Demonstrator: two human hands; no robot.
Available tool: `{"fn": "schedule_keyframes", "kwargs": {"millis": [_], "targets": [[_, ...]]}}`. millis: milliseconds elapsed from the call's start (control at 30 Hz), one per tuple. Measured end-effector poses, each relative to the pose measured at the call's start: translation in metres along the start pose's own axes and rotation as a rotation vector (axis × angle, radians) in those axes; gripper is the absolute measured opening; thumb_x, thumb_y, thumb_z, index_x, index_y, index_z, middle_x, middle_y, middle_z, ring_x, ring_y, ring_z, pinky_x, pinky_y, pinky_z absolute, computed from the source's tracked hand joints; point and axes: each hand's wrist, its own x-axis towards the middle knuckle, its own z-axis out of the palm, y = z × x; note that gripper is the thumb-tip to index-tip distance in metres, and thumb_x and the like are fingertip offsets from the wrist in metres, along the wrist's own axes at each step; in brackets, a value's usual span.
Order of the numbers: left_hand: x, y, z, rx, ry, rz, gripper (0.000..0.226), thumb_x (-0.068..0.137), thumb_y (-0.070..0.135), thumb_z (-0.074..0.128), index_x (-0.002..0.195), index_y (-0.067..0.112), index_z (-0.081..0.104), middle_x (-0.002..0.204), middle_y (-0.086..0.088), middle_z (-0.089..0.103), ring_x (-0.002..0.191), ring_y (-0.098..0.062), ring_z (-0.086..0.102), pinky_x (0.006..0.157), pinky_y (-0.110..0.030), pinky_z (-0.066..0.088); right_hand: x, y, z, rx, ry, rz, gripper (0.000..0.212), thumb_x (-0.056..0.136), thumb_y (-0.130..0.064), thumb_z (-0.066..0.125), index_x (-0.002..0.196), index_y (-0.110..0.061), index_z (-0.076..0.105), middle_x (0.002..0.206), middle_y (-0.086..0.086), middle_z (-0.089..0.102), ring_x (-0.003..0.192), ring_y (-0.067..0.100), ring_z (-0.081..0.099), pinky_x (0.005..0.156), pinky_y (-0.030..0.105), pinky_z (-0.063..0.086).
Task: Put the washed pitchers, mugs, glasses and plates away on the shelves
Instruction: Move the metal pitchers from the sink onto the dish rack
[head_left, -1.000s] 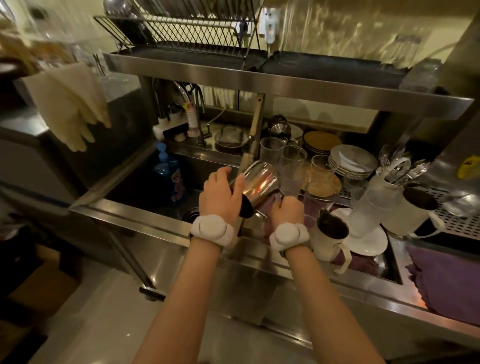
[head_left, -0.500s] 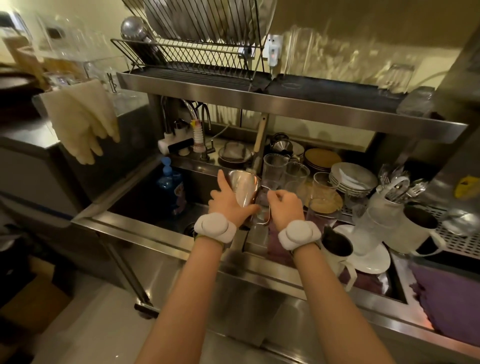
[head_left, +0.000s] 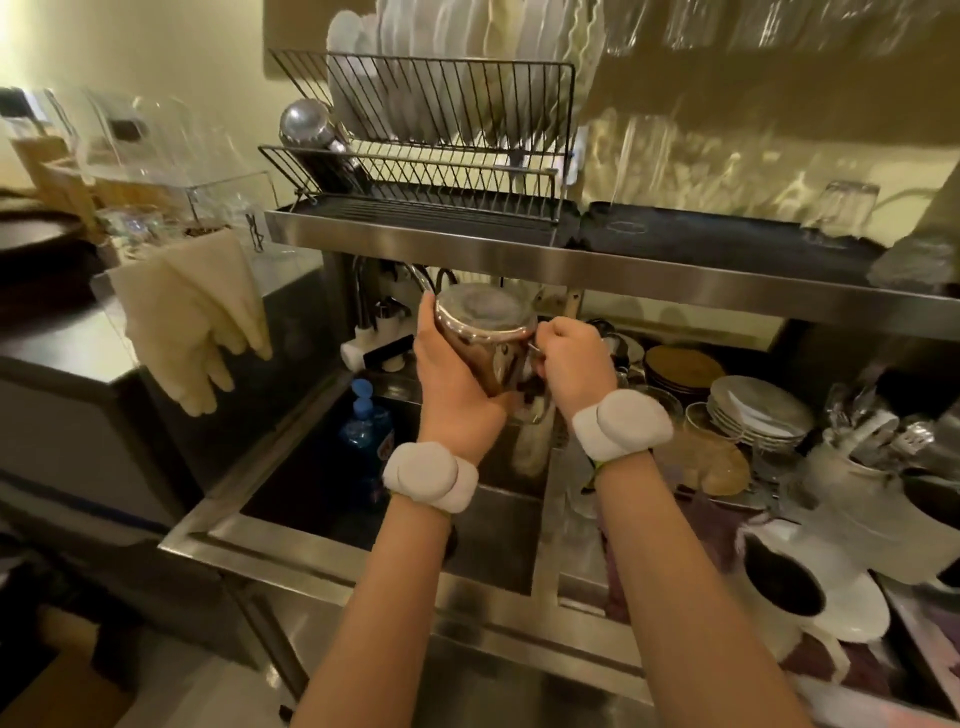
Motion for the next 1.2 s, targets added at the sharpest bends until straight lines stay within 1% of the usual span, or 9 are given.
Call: {"fn": "schedule_keyframes", "kwargs": {"millis": [433, 567, 633, 700, 767, 833, 1000, 1100, 1200], "targets": [[0.144, 0.025, -0.123, -0.116, 0.070, 0.369, 0.124, 0.059, 0.004, 0.083, 0.140, 0.041, -0.005, 0.150, -0.007, 0.017, 0.139, -0.020, 0.027, 0.110, -0.044, 0.036, 0.055, -0.151, 0.094, -0.077, 0.330, -0.387, 0.039, 0.096, -0.022, 0.040, 0.057, -0.024, 0.042, 0.058, -0.006, 0.044, 0.057, 0.008, 0.041, 0.057, 0.025, 0.030], [0.178, 0.040, -0.138, -0.178, 0.038, 0.445, 0.123, 0.063, 0.006, 0.082, 0.143, 0.021, -0.010, 0.151, -0.012, 0.014, 0.139, -0.022, 0.027, 0.109, -0.041, 0.036, 0.071, -0.182, 0.098, -0.009, 0.363, -0.451, 0.032, 0.095, -0.024, 0.042, 0.064, -0.024, 0.050, 0.060, -0.006, 0.049, 0.058, 0.010, 0.045, 0.061, 0.029, 0.037], [0.193, 0.047, -0.146, -0.203, 0.014, 0.498, 0.111, 0.073, 0.020, 0.076, 0.144, 0.014, -0.009, 0.151, -0.014, 0.011, 0.141, -0.024, 0.022, 0.113, -0.045, 0.031, 0.081, -0.196, 0.100, 0.024, 0.381, -0.467, 0.032, 0.095, -0.022, 0.043, 0.064, -0.026, 0.049, 0.061, -0.007, 0.049, 0.058, 0.008, 0.046, 0.060, 0.027, 0.037], [0.208, 0.055, -0.151, -0.207, 0.024, 0.506, 0.092, 0.085, 0.053, 0.053, 0.146, 0.014, -0.004, 0.151, -0.013, 0.011, 0.139, -0.018, 0.019, 0.115, -0.040, 0.025, 0.094, -0.205, 0.103, 0.040, 0.395, -0.477, 0.033, 0.095, -0.020, 0.044, 0.063, -0.028, 0.046, 0.061, -0.009, 0.048, 0.056, 0.004, 0.045, 0.057, 0.020, 0.033], [0.217, 0.063, -0.155, -0.262, 0.066, 0.489, 0.106, 0.072, 0.081, 0.026, 0.146, 0.007, 0.010, 0.148, -0.017, 0.021, 0.136, -0.020, 0.026, 0.113, -0.040, 0.027, 0.103, -0.207, 0.106, 0.027, 0.386, -0.463, 0.034, 0.096, -0.019, 0.043, 0.063, -0.027, 0.046, 0.061, -0.009, 0.048, 0.054, 0.003, 0.043, 0.053, 0.018, 0.031], [0.236, 0.057, -0.158, -0.334, 0.052, 0.467, 0.116, 0.062, 0.087, 0.018, 0.145, 0.006, 0.020, 0.148, -0.018, 0.029, 0.136, -0.026, 0.031, 0.112, -0.045, 0.030, 0.117, -0.205, 0.113, 0.013, 0.385, -0.454, 0.030, 0.096, -0.018, 0.043, 0.067, -0.022, 0.050, 0.061, -0.008, 0.049, 0.053, 0.003, 0.044, 0.049, 0.015, 0.033], [0.262, 0.031, -0.162, -0.296, 0.066, 0.507, 0.093, 0.074, 0.073, 0.009, 0.139, 0.014, 0.040, 0.135, 0.009, 0.046, 0.126, 0.000, 0.040, 0.105, -0.008, 0.029, 0.142, -0.193, 0.126, -0.046, 0.413, -0.456, 0.017, 0.096, -0.018, 0.043, 0.082, -0.016, 0.053, 0.063, -0.010, 0.048, 0.056, 0.000, 0.043, 0.047, 0.002, 0.034], [0.275, 0.026, -0.164, -0.283, 0.057, 0.504, 0.089, 0.077, 0.072, 0.008, 0.135, 0.015, 0.045, 0.137, 0.003, 0.050, 0.127, -0.003, 0.044, 0.106, -0.013, 0.031, 0.152, -0.189, 0.128, -0.054, 0.391, -0.449, 0.016, 0.095, -0.014, 0.043, 0.082, -0.017, 0.051, 0.066, -0.009, 0.048, 0.061, 0.003, 0.044, 0.058, 0.013, 0.038], [0.281, 0.021, -0.160, -0.200, 0.106, 0.528, 0.075, 0.085, 0.059, 0.012, 0.130, 0.012, 0.048, 0.113, 0.020, 0.056, 0.103, 0.017, 0.049, 0.084, 0.002, 0.035, 0.162, -0.185, 0.131, -0.069, 0.377, -0.455, 0.013, 0.093, -0.012, 0.044, 0.083, -0.016, 0.051, 0.070, -0.009, 0.050, 0.066, 0.008, 0.048, 0.067, 0.030, 0.043]]}}
